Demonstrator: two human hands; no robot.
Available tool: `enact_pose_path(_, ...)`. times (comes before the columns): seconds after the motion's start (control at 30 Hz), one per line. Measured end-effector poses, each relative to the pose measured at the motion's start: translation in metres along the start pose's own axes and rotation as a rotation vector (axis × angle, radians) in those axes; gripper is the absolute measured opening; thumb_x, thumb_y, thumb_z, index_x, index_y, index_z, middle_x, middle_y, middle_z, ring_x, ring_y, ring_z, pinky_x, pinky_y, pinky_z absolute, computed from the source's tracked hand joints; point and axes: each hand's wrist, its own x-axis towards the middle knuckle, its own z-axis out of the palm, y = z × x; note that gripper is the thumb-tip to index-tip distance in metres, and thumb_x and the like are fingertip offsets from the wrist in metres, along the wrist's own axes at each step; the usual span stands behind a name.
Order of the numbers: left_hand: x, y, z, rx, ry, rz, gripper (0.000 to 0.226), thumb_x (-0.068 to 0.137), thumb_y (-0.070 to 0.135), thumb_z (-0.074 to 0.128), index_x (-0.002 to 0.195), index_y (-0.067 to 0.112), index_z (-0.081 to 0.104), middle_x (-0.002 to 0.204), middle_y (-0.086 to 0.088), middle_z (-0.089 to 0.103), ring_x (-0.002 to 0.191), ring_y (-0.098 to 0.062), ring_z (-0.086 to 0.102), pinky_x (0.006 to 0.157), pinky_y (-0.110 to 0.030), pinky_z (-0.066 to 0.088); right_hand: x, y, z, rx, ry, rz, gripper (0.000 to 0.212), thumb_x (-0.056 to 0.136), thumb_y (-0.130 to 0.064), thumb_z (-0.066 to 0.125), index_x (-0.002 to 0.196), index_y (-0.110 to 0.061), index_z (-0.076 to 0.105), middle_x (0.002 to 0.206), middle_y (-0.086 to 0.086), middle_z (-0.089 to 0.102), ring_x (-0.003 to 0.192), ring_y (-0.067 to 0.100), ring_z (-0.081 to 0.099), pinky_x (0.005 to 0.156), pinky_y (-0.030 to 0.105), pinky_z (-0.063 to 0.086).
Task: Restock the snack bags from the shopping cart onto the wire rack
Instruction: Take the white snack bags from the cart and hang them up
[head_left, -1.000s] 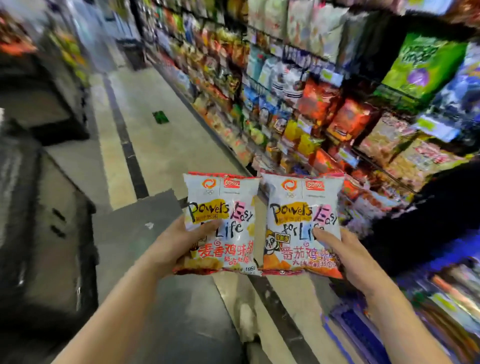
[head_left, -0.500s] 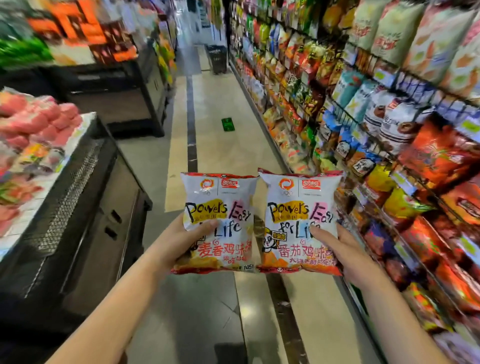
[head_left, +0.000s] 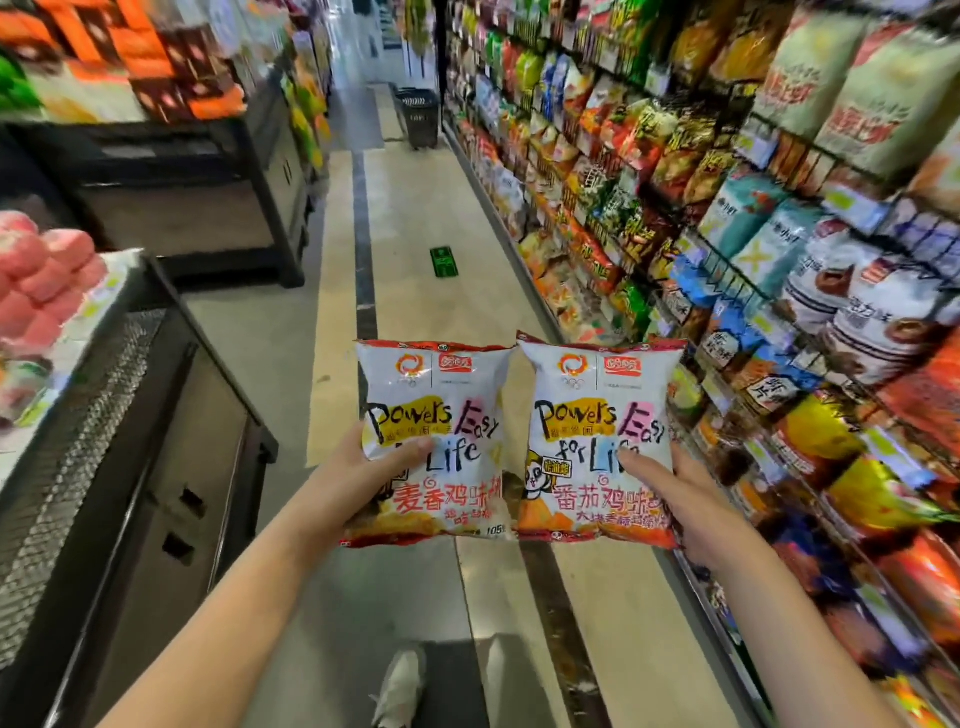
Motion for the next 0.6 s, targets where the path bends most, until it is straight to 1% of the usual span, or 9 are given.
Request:
enact_pose_path(0.07, 0.034, 0.012, -0.023, 0.015, -0.007, -0.005, 0.051, 0.086, 0.043, 0.082, 0.131, 0.028, 0.063, 0.121, -0.008, 0.076, 0.107, -0.035, 0.074, 0.100, -0.057, 0.054, 0.026, -0.005, 0.013, 0.005, 0.057, -0.005, 0.074, 0.070, -0.051, 0.089, 0.135, -0.034, 0.059, 0.120, 0.004, 0.076, 0.107, 0.031, 0.074, 0.100, 0.055, 0.054)
enact_pose_path(0.17, 0.086, 0.033, -0.055, 0.059, -0.036, 0.004, 0.063, 0.075, 0.055, 0.088, 0.128, 0.029, 0.066, 0.120, -0.005, 0.076, 0.106, -0.034, 0.075, 0.100, -0.059, 0.054, 0.056, -0.018, 0.035, 0.027, 0.094, -0.036, 0.058, 0.081, -0.039, 0.079, 0.135, -0.031, 0.060, 0.121, 0.004, 0.076, 0.108, 0.030, 0.074, 0.099, 0.053, 0.054)
enact_pose_path(0.23, 0.119, 0.048, -0.070, 0.088, -0.087, 0.010, 0.066, 0.073, 0.059, 0.087, 0.129, 0.032, 0.064, 0.120, -0.001, 0.077, 0.106, -0.030, 0.075, 0.100, -0.056, 0.053, 0.070, -0.032, 0.049, 0.035, 0.132, -0.049, 0.056, 0.083, -0.035, 0.076, 0.136, -0.029, 0.059, 0.120, 0.004, 0.076, 0.107, 0.030, 0.074, 0.095, 0.050, 0.056)
enact_pose_path(0.3, 0.150, 0.066, -0.074, 0.106, -0.134, 0.030, 0.056, 0.081, 0.051, 0.084, 0.130, 0.030, 0.064, 0.116, 0.000, 0.078, 0.101, -0.027, 0.077, 0.096, -0.051, 0.057, 0.082, -0.047, 0.056, 0.044, 0.181, -0.083, 0.061, 0.078, -0.036, 0.078, 0.136, -0.026, 0.059, 0.118, 0.005, 0.077, 0.105, 0.029, 0.075, 0.087, 0.044, 0.060)
enact_pose_path(0.37, 0.177, 0.084, -0.072, 0.118, -0.177, 0.057, 0.045, 0.087, 0.039, 0.079, 0.127, 0.027, 0.063, 0.108, 0.001, 0.080, 0.093, -0.024, 0.079, 0.083, -0.041, 0.062, 0.091, -0.061, 0.056, 0.056, 0.247, -0.113, 0.070, 0.071, -0.039, 0.084, 0.135, -0.024, 0.059, 0.118, 0.005, 0.077, 0.103, 0.027, 0.075, 0.081, 0.040, 0.062)
enact_pose_path(0.4, 0.190, 0.093, -0.070, 0.121, -0.193, 0.063, 0.042, 0.087, 0.037, 0.078, 0.125, 0.027, 0.063, 0.105, 0.002, 0.081, 0.091, -0.023, 0.079, 0.079, -0.038, 0.062, 0.094, -0.068, 0.054, 0.059, 0.281, -0.128, 0.080, 0.066, -0.044, 0.089, 0.136, -0.025, 0.058, 0.119, 0.004, 0.076, 0.104, 0.027, 0.075, 0.083, 0.041, 0.062)
enact_pose_path(0.47, 0.215, 0.111, -0.062, 0.128, -0.244, 0.062, 0.045, 0.085, 0.042, 0.080, 0.125, 0.029, 0.064, 0.107, 0.001, 0.080, 0.094, -0.025, 0.078, 0.088, -0.047, 0.060, 0.098, -0.083, 0.047, 0.052, 0.337, -0.150, 0.094, 0.057, -0.056, 0.095, 0.138, -0.030, 0.056, 0.123, 0.002, 0.075, 0.109, 0.028, 0.073, 0.093, 0.049, 0.058)
enact_pose_path(0.53, 0.241, 0.129, -0.050, 0.161, -0.298, 0.081, 0.050, 0.084, 0.045, 0.080, 0.128, 0.029, 0.063, 0.112, 0.001, 0.079, 0.098, -0.025, 0.078, 0.096, -0.053, 0.057, 0.100, -0.097, 0.040, 0.041, 0.379, -0.191, 0.079, 0.066, -0.052, 0.091, 0.135, -0.034, 0.058, 0.126, 0.000, 0.074, 0.113, 0.027, 0.072, 0.100, 0.053, 0.053)
enact_pose_path(0.6, 0.262, 0.146, -0.033, 0.194, -0.326, 0.120, 0.051, 0.082, 0.043, 0.079, 0.128, 0.027, 0.064, 0.108, 0.004, 0.080, 0.094, -0.021, 0.078, 0.092, -0.047, 0.060, 0.101, -0.110, 0.031, 0.033, 0.429, -0.225, 0.060, 0.078, -0.040, 0.080, 0.134, -0.036, 0.058, 0.125, -0.002, 0.074, 0.113, 0.025, 0.072, 0.103, 0.053, 0.052)
